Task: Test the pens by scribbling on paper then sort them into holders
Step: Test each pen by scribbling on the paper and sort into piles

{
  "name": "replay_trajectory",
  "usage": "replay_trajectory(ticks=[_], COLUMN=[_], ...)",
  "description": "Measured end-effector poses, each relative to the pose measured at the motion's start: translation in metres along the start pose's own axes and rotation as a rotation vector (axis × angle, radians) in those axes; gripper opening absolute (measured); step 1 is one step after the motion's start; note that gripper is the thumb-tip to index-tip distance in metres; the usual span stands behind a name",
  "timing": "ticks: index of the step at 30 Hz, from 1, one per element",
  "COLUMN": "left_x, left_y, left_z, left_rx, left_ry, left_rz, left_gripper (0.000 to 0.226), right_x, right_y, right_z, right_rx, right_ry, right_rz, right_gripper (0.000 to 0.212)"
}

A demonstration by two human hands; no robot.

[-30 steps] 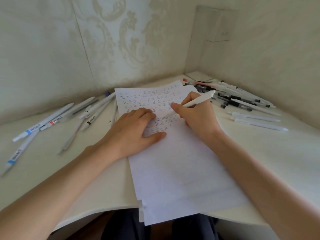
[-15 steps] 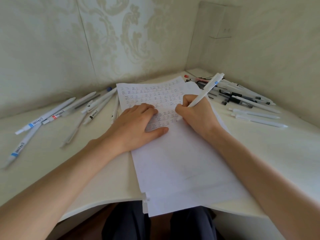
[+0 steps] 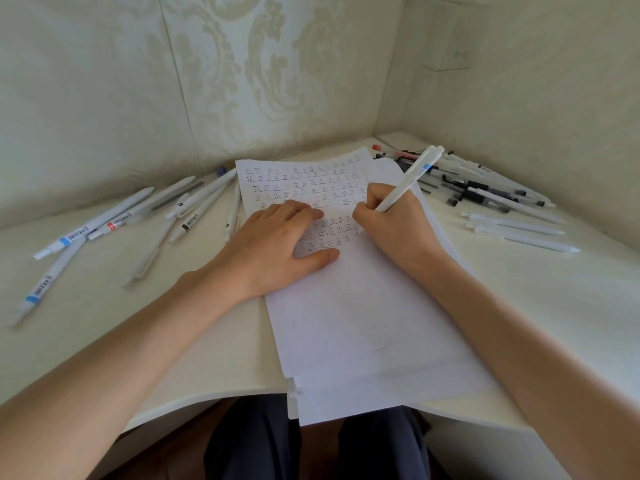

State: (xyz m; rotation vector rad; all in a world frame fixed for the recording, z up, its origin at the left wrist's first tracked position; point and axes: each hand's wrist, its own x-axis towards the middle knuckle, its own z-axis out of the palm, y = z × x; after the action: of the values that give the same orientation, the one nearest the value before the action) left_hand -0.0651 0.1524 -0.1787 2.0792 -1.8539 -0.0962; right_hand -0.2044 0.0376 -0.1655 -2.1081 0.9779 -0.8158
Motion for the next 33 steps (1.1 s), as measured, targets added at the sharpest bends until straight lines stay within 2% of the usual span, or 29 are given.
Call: replay_trajectory(ticks=[6,10,18,28,31,33], left_x=[0.001,0.001,0.001,0.001,0.000,0.000], left_y=[-0.003,-0.003,-0.004,-0.004,-0.004,-0.004], left_z=[0.004,0.004,0.005,0.004,0.003,0.003], left_rx=[-0.002,-0.006,-0.006,-0.009,-0.003,-0.002], left_ry=[-0.006,-0.001,0.001,-0.011,-0.017,-0.020], left_rz=[-0.006,-0.008,-0.005,-0.012,-0.010,-0.012], left_gripper=[0.083,0.076,0.086,0.073,0.073,0.073], right_x=[0.000,-0.001,-0.001,-0.003,-0.007,-0.006], right_y=[0.000,0.000,-0.001,-0.002,-0.005,-0.002], right_z=[-0.001,-0.001,-0.002,-0.002,-0.007,-0.010], right_rx=[0.034,0.037,0.044,-0.003,0.131,0.152], right_ry=[-0.001,-0.002,-0.031,0.040,0.069,0.084], right_rz=[0.025,0.025,0.038,0.041,0.049,0.027], right_gripper=[0.035,0.033,0.036,0.038,0.036,0.023])
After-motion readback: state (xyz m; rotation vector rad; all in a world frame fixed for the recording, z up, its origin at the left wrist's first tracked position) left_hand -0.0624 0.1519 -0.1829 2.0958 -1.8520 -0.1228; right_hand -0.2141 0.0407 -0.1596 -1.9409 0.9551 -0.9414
